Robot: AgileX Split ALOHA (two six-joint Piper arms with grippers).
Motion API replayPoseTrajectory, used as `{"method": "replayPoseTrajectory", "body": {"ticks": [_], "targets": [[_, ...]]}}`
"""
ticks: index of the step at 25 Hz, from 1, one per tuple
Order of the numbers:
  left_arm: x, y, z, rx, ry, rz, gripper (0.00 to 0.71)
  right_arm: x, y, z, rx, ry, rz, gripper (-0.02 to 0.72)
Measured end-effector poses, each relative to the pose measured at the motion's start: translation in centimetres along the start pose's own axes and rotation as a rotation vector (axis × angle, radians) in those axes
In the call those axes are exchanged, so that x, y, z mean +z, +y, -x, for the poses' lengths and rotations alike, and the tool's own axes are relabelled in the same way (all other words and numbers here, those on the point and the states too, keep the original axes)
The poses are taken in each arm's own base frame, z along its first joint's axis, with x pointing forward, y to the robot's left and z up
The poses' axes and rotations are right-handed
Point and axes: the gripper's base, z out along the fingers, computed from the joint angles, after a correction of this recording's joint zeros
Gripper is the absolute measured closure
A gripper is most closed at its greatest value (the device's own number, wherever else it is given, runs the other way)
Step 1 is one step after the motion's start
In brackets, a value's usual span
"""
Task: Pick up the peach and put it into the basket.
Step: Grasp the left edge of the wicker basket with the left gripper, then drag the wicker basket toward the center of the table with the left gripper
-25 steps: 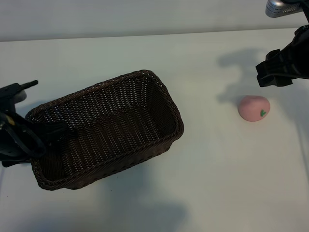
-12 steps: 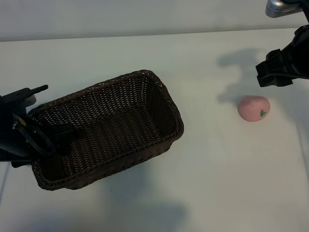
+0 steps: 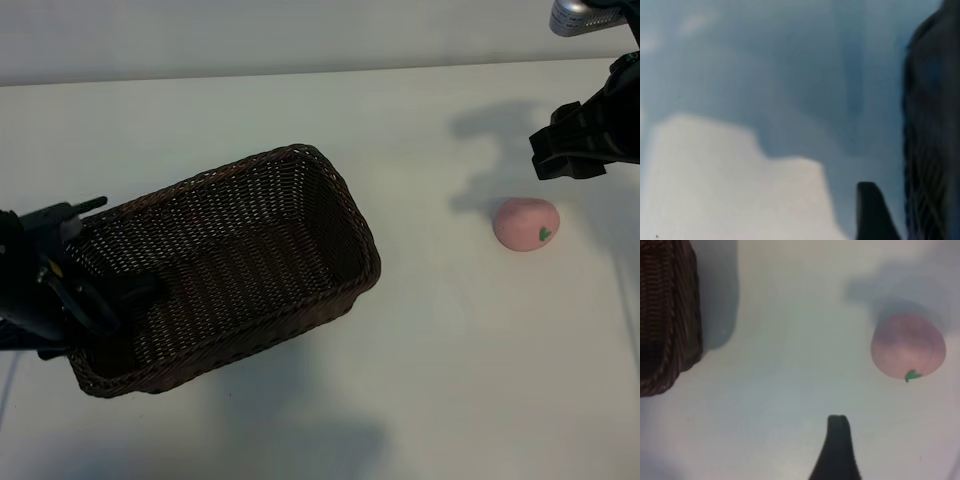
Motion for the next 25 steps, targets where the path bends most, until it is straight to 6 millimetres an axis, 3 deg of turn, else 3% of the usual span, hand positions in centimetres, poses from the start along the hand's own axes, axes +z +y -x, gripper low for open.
{"method": "replayPoseTrajectory", "body": {"ticks": [7,23,24,25], "targets": [[-0.2,-0.1,0.2,0.0,-0.047,-0.024,0.367,0.0,0.0,0.0,0.0,0.0,0.0,0.143],[-3.7,-0.6,-0.3,-0.042,-0.157,-0.158,0.367,0.0,0.1,0.0,0.007,0.001,0.009,0.153],[-3.9,-0.7,-0.3,-0.041,-0.159,-0.168,0.392,0.0,0.1,0.0,0.006,0.001,0.009,0.154],[-4.0,-0.7,-0.3,-0.042,-0.16,-0.178,0.494,0.0,0.1,0.0,0.006,0.002,0.009,0.155]]}}
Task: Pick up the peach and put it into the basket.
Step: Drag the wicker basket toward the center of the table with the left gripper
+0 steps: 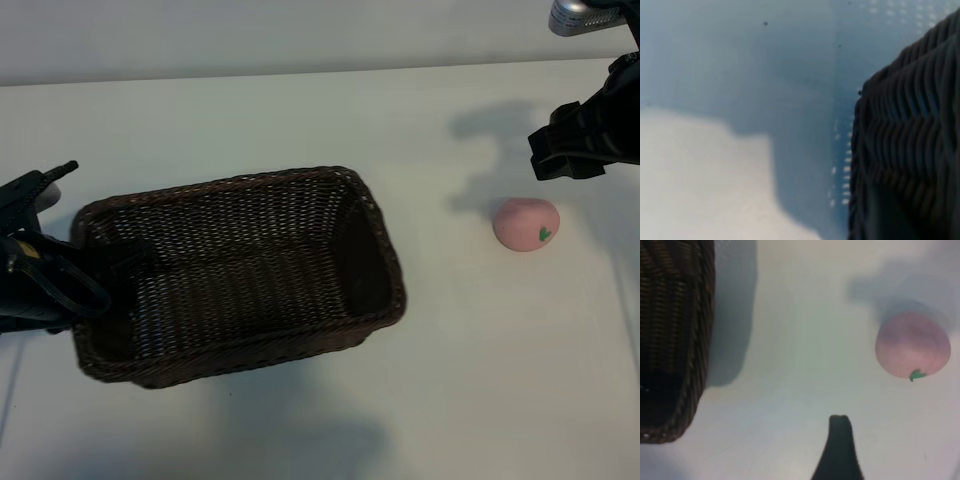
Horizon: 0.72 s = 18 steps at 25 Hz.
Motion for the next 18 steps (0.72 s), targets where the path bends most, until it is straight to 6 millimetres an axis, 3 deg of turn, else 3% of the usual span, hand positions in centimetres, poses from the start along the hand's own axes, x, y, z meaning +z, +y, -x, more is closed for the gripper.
{"method": "replayPoseTrajectory", "body": {"ticks": [1,12,18], "targets": [[-0.2,-0.1,0.0,0.007,-0.006,-0.01,0.546,0.0,0.0,0.0,0.0,0.0,0.0,0.155],[-2.0,-0.9,0.3,-0.017,-0.107,-0.117,0.548,0.0,0.0,-0.1,0.001,0.007,0.003,0.155],[-2.7,-1.9,1.4,0.083,-0.078,-0.123,0.548,0.0,0.0,-0.1,0.001,0.007,0.003,0.155]]}}
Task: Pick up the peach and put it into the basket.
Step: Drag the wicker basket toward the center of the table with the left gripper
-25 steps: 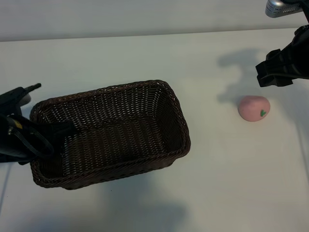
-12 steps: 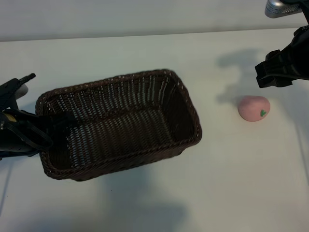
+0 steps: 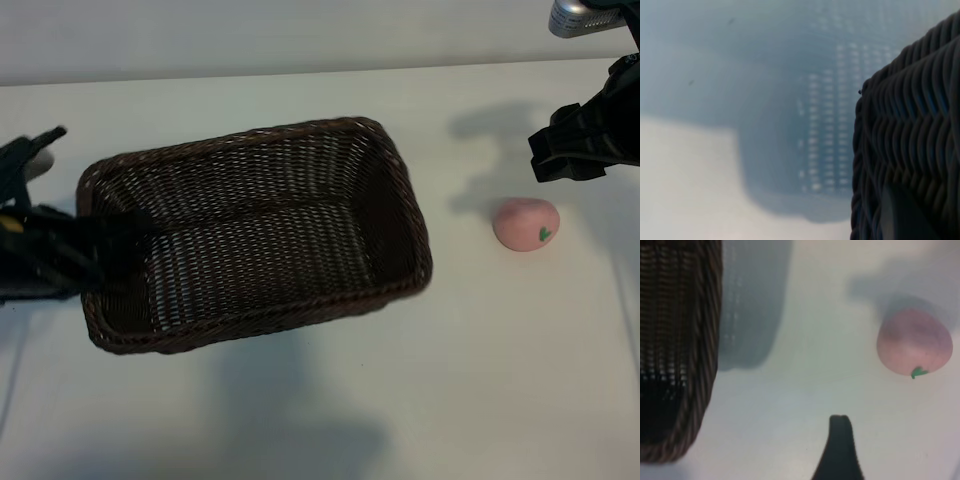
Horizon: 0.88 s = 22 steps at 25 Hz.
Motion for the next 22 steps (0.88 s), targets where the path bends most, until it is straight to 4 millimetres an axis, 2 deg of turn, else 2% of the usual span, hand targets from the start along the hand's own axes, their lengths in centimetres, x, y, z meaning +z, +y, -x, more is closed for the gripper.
{"method": "replayPoseTrajectory", "body": {"ticks": [3,10,17,22], "targets": [[-0.3,-1.3,1.9,0.079,0.012,-0.015,0.548,0.0,0.0,0.0,0.001,0.004,0.001,0.155],[0.8,-3.2,5.5,0.198,0.064,-0.021,0.548,0.0,0.0,-0.1,0.001,0.016,0.004,0.155],[3.2,-4.3,8.1,0.182,0.054,-0.044,0.548,0.0,0.0,-0.1,0.001,0.016,0.004,0.155],[5.6,-5.1,8.7,0.146,0.075,-0.128,0.548,0.0,0.0,-0.1,-0.002,0.014,0.004,0.156]]}}
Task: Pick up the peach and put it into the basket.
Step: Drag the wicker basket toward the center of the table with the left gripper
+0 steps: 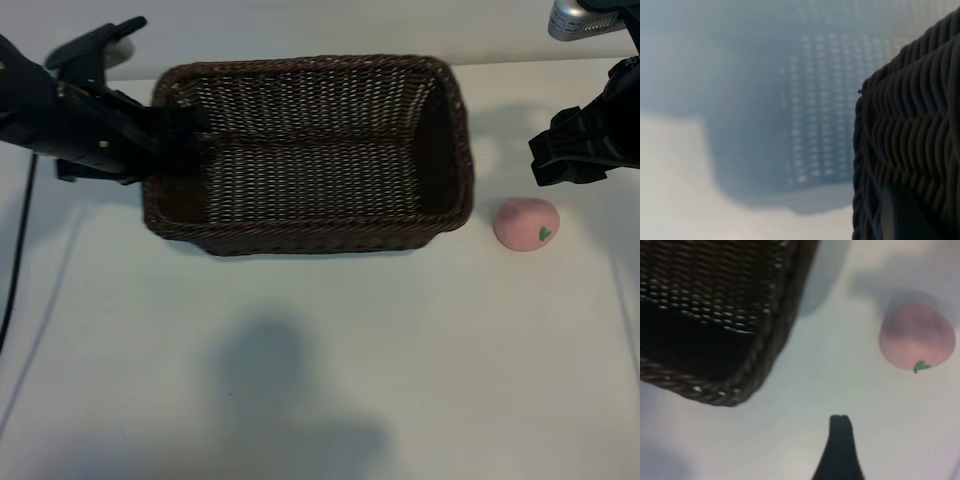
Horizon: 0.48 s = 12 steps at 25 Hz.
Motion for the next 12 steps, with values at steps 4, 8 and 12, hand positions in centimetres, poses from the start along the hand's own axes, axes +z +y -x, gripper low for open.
{"method": "replayPoseTrajectory", "body": {"ticks": [4,8,12], "targets": [[2.5,-0.6,-0.2,0.013,0.033,-0.062,0.548,0.0,0.0,0.0,-0.004,-0.003,0.0,0.156],[4.3,-0.3,-0.5,0.0,0.067,-0.066,0.548,0.0,0.0,0.1,-0.008,-0.008,-0.001,0.156],[5.1,0.2,-0.7,0.028,0.085,-0.035,0.548,0.0,0.0,0.1,-0.007,-0.014,-0.001,0.156]]}}
